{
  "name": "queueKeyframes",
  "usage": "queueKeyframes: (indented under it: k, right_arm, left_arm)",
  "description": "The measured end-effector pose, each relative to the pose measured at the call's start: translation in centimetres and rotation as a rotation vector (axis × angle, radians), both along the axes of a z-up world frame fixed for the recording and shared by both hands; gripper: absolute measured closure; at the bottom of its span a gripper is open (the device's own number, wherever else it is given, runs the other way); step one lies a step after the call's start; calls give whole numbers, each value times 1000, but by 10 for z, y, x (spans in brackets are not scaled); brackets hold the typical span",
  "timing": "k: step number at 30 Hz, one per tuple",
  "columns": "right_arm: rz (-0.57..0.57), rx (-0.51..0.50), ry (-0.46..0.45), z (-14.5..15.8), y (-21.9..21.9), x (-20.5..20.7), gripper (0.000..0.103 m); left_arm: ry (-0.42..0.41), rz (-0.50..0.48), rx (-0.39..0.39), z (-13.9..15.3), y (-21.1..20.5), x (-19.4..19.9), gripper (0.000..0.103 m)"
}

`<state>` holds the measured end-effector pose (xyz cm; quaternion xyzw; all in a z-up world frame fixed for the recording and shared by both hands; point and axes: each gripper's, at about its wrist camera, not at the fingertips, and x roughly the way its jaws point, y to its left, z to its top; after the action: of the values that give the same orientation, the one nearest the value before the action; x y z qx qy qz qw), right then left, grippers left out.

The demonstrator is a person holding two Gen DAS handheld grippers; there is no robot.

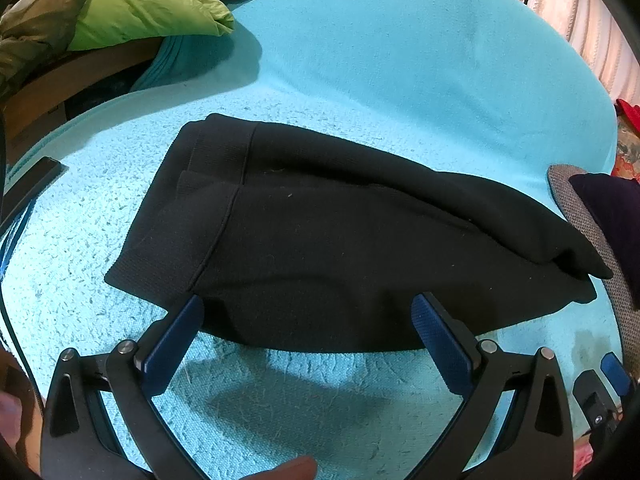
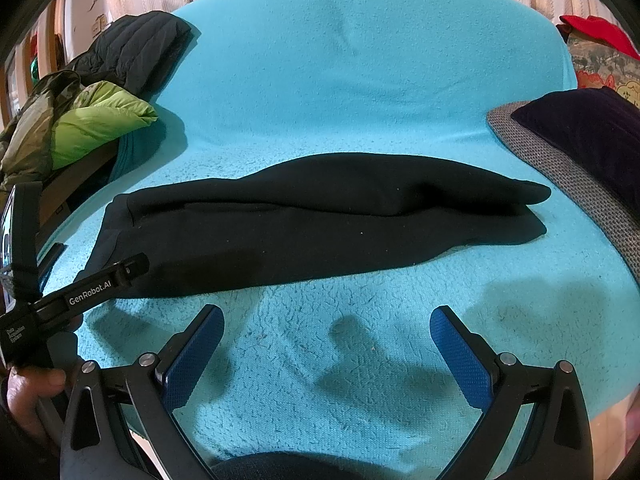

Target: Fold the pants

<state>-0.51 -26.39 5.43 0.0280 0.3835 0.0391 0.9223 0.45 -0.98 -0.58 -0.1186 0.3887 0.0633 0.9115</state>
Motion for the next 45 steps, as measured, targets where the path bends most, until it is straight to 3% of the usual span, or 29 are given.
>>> queueKeyframes:
  k: [7,11,16,19,21,23,25,27,30,33,35,41,45]
  right_arm:
    - [0,-1,0,0,0,1,0]
    - [0,-1,1,1,0,1,0]
    - [0,3,-1,0,-1,0,0]
    - [3,12,-1,-3,-3,-2,0]
    - [4,20,-2,-3,-4,-2,0]
    - [5,30,-3,-2,-5,-2,0]
    - [7,41,-6,-2,-6,-3,0]
    - [12,53,-5,-2,-7,-2,0]
    - [13,70,-6,-2,-9,-2,0]
    - [17,84,-1,-1,-10,0,0]
    - [20,92,4,-1,-11,1,0]
    - [23,95,9,0,-11,2,0]
    - [20,100,12,-1,-12,3,0]
  left_arm:
    - [-5,-20,-27,1,3,0,0]
    - [-6,-101,-110,-4,1,2,0]
    - [-62,-177,-190,-1,-3,-6,0]
    - [-110,-194,-176,8,-5,-14,0]
    - [-150,-203,-213,20,5,-19,0]
    - [-183,-258,-310,32,28,-18,0]
    - [-198,-236,-328,45,59,-18,0]
    - [-183,-183,-340,49,99,-10,0]
    - [-82,-109,-563,22,164,7,0]
    - [-7,-47,-723,-13,193,12,0]
    - [-7,-46,-725,-20,191,10,0]
    - [54,-189,-751,-13,152,17,0]
    - [76,-158,-908,-15,162,17,0]
